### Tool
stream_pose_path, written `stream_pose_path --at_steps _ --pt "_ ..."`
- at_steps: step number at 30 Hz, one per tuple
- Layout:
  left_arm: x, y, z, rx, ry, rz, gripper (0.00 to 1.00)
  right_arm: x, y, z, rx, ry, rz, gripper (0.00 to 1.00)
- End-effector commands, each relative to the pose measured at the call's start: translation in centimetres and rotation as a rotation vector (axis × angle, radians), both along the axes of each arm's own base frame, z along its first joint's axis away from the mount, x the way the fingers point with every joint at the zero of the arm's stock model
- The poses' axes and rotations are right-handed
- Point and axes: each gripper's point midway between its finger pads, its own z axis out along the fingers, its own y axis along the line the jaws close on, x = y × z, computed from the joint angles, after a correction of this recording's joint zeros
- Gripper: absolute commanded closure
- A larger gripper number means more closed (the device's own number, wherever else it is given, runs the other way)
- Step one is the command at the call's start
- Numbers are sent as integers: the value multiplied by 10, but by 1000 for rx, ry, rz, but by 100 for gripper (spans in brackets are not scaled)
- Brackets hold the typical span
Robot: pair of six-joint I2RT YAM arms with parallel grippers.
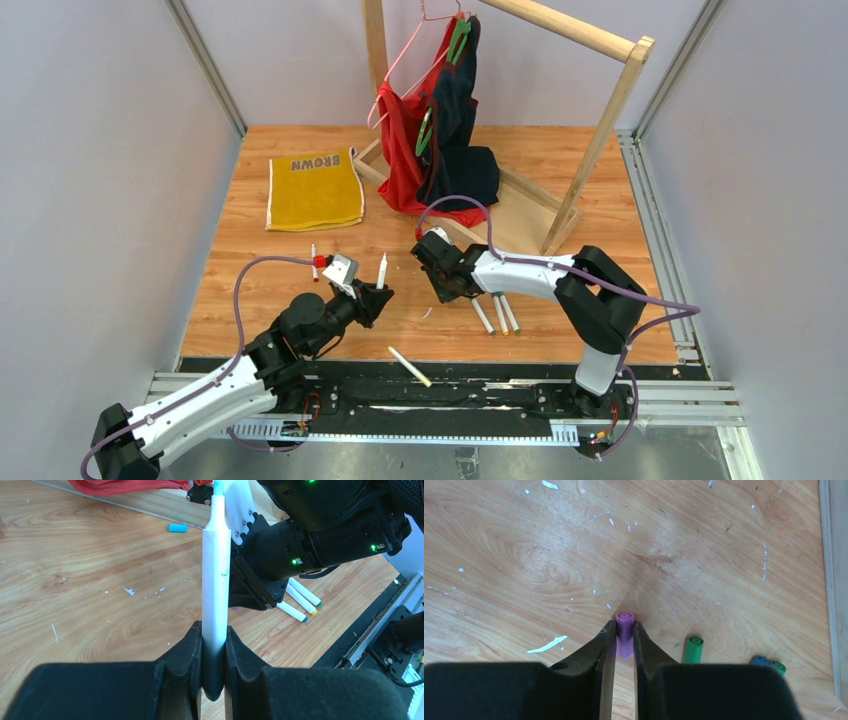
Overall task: Insert the pens into the pen caps
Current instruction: Insert the pen cap onto the pen.
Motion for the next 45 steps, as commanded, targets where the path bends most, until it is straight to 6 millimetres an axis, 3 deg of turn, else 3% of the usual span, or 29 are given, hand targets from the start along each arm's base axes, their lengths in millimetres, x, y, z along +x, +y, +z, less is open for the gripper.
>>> stream_pose_path --at_steps 1,4,9,13,17,22,25,30,34,45 --pt "2 1 9 -28 -19 10 100 0 -10 -5 -60 4 -5 89" --pt "2 1 10 -34 -18 11 100 -2 -10 2 -44 0 -2 99" --pt "-2 -3 13 -75 -16 -9 100 -1 -6 36 33 -42 6 99" --pt "-7 -10 16 -116 -15 -51 100 7 10 93 187 -134 13 99" --pt "-11 -15 19 -151 -6 -78 100 12 34 168 445 -271 46 100" --pt "-12 -18 20 -183 28 -81 100 1 62 249 808 -424 156 99" --pt "-17 -24 29 -223 13 -123 100 -9 73 279 960 -486 222 99" --pt "-29 -32 39 -263 -22 -209 100 -24 87 304 1107 -524 327 99" --pt "-35 -33 46 -279 -53 -243 100 -33 94 310 1155 -517 378 99" --pt "-38 -31 51 -293 -74 -250 100 -46 104 300 1161 -453 434 99"
